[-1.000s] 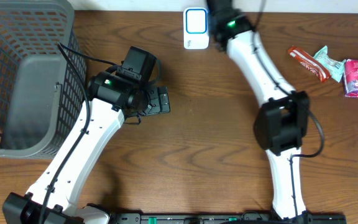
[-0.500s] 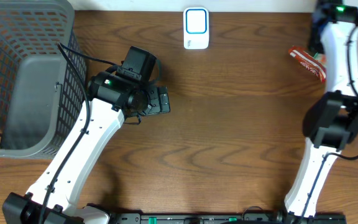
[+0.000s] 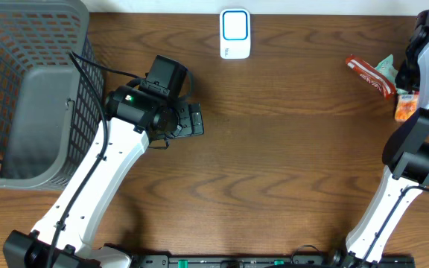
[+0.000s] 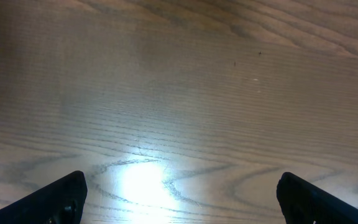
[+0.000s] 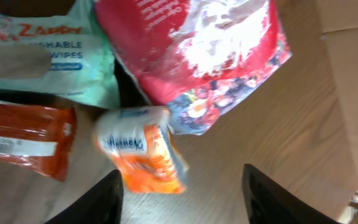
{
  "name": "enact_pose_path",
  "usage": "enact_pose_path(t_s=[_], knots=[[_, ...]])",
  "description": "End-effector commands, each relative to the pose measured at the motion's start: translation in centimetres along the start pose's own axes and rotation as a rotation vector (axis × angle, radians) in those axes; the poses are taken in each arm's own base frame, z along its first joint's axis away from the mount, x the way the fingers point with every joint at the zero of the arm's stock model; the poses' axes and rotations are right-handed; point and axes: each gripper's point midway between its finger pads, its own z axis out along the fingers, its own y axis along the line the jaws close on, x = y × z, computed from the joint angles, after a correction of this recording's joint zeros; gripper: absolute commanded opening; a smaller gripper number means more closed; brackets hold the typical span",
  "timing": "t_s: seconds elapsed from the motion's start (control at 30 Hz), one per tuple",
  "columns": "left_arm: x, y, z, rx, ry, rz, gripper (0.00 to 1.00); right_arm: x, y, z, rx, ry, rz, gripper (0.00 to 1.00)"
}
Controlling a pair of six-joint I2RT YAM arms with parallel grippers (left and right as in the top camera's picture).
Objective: Scan the item barcode
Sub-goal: 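Carry the tissue pack to the far right and release it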
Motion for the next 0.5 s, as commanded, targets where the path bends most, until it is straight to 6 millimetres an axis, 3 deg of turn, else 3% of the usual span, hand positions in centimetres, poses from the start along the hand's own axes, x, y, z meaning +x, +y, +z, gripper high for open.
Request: enact_pose_path(t_s=[0.0, 0.17, 0.27, 0.47], knots=[[-0.1, 0.2, 0.0, -0.008, 0.000, 0.003, 0.98, 0.1, 1.1, -0.6, -0.059, 0.003, 0.001, 0.66], [-0.1, 0.2, 0.0, -0.008, -0.001, 0.003, 0.98, -0.8, 0.8, -4.9, -0.127, -0.068, 0.080, 0.93], [-0.1, 0.2, 0.0, -0.008, -0.001, 0.003, 0.98, -1.2, 0.4, -9.6, -0.227, -0.138, 0.135, 0.99], [-0.1, 0.2, 0.0, -0.008, -0.001, 0.003, 0.98, 1.2, -1.2, -19.7, -0.402, -0.244, 0.133, 0.99]])
